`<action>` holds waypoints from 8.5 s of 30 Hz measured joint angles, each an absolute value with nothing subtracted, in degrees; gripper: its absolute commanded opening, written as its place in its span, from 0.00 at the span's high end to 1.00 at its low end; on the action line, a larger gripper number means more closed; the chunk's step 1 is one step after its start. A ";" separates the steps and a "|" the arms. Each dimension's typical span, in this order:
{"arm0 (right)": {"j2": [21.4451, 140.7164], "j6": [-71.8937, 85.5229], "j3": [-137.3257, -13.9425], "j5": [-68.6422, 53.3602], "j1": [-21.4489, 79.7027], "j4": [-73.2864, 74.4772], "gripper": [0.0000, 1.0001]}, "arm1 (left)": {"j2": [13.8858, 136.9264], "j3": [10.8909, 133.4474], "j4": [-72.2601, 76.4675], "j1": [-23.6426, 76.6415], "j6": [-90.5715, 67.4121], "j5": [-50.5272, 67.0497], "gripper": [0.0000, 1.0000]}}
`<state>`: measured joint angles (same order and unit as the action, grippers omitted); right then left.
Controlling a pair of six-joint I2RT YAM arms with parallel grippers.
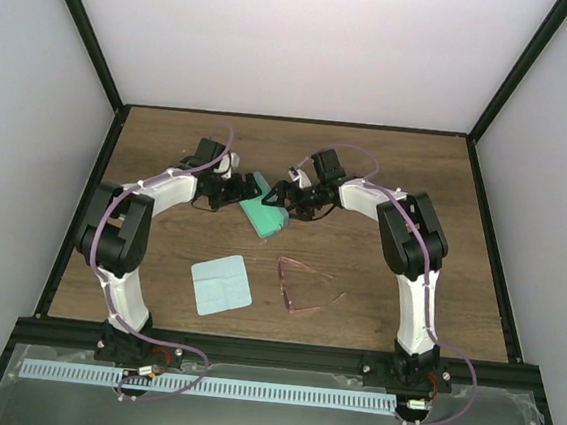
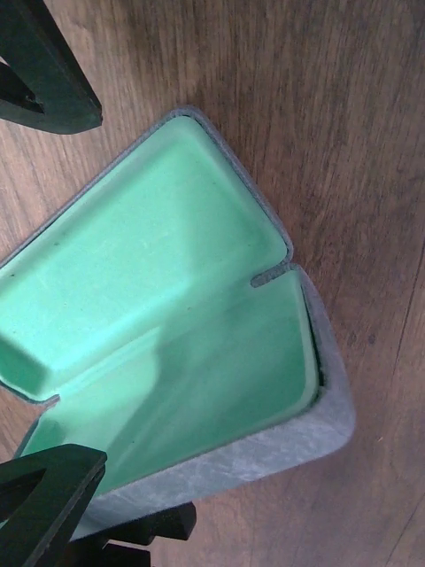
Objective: Organize the sunglasses
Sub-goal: Place the sunglasses case at the center of the board, then adjust the sunglasses case at the center of the board, then move the sunglasses to the center of the board.
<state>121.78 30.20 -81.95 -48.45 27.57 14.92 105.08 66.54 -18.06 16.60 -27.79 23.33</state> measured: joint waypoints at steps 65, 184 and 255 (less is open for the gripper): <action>118.96 24.47 -82.76 -16.05 39.83 25.21 0.78 | 109.51 62.74 -4.67 16.53 -20.93 16.88 0.01; 99.37 28.53 -66.52 -0.19 51.37 36.56 0.47 | 93.25 49.71 -20.10 16.91 -21.93 6.68 0.09; 104.16 29.54 -71.57 -1.30 43.66 42.13 0.96 | 92.64 49.47 -20.75 16.91 -22.02 6.92 0.09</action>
<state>104.16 29.54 -71.57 -1.30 43.66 42.13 92.64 49.47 -20.75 16.91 -22.02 6.92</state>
